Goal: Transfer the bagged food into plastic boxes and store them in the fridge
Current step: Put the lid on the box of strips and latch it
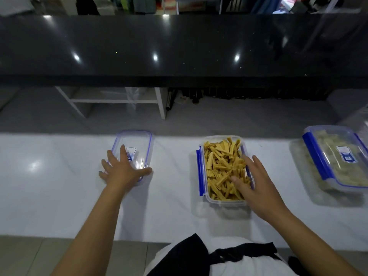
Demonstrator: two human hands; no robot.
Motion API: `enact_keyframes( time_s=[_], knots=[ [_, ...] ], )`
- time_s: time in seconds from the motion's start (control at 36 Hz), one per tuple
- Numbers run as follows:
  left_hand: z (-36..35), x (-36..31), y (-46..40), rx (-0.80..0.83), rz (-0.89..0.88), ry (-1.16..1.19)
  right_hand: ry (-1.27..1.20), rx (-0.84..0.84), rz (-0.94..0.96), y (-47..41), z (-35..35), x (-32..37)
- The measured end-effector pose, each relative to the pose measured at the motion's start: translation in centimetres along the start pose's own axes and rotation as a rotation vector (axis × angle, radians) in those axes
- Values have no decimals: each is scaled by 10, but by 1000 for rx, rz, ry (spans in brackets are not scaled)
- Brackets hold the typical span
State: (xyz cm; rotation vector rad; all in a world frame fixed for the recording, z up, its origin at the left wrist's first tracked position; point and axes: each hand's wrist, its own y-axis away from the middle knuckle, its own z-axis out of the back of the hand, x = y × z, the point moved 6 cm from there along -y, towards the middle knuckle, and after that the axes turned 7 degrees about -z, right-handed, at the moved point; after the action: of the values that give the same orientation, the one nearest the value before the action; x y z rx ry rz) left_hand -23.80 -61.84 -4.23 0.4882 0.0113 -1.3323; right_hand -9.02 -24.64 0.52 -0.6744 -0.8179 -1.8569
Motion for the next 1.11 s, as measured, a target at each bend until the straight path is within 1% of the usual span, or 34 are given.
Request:
enact_keyframes(
  time_s=[0.06,0.17,0.22,0.31,0.36,0.42,0.47,0.53,0.61,0.67,0.69,0.75,0.81,0.86,0.94,0.97,1.0,1.03,1.08,1.11],
  knots=[
    [-7,5,-5,19,-6,-32,2,24,9,8,-7,-3],
    [-11,5,-7,-11,-36,-47,0,51,21,16,-13,-6],
    [-11,3,-5,-8,-57,-72,-9,38,35,18,-10,-3],
    [-11,-2,7,12,-88,-91,-49,-8,5,24,-5,1],
    [-11,-7,20,26,-106,-39,-85,-69,23,32,1,9],
    [-9,-16,38,25,-139,89,-143,-137,92,42,10,24],
    [-2,-32,60,-5,-220,227,-286,-137,97,49,16,35],
    [8,-59,88,-26,-348,319,-500,-34,11,50,16,43],
    [21,-105,135,-32,-542,357,-888,234,-131,50,8,56],
    [21,-130,162,-26,-646,370,-1021,346,-123,51,5,68],
    [19,-139,171,-11,-682,378,-1035,347,-97,51,6,72],
    [14,-154,182,42,-719,419,-1041,268,-79,50,12,73],
    [11,-160,180,112,-702,498,-999,203,-98,48,22,67],
    [12,-159,172,217,-640,656,-936,227,-97,48,33,58],
    [10,-151,158,471,-515,1000,-922,324,-107,47,49,45],
    [10,-150,157,553,-497,1080,-918,335,-122,46,52,42],
    [10,-151,158,621,-493,1138,-899,306,-137,45,56,40],
    [9,-153,160,665,-492,1183,-862,240,-149,42,60,38],
    [6,-157,162,675,-482,1232,-723,62,-154,38,69,36],
    [3,-160,164,664,-478,1244,-616,6,-141,37,70,37]
  ],
)
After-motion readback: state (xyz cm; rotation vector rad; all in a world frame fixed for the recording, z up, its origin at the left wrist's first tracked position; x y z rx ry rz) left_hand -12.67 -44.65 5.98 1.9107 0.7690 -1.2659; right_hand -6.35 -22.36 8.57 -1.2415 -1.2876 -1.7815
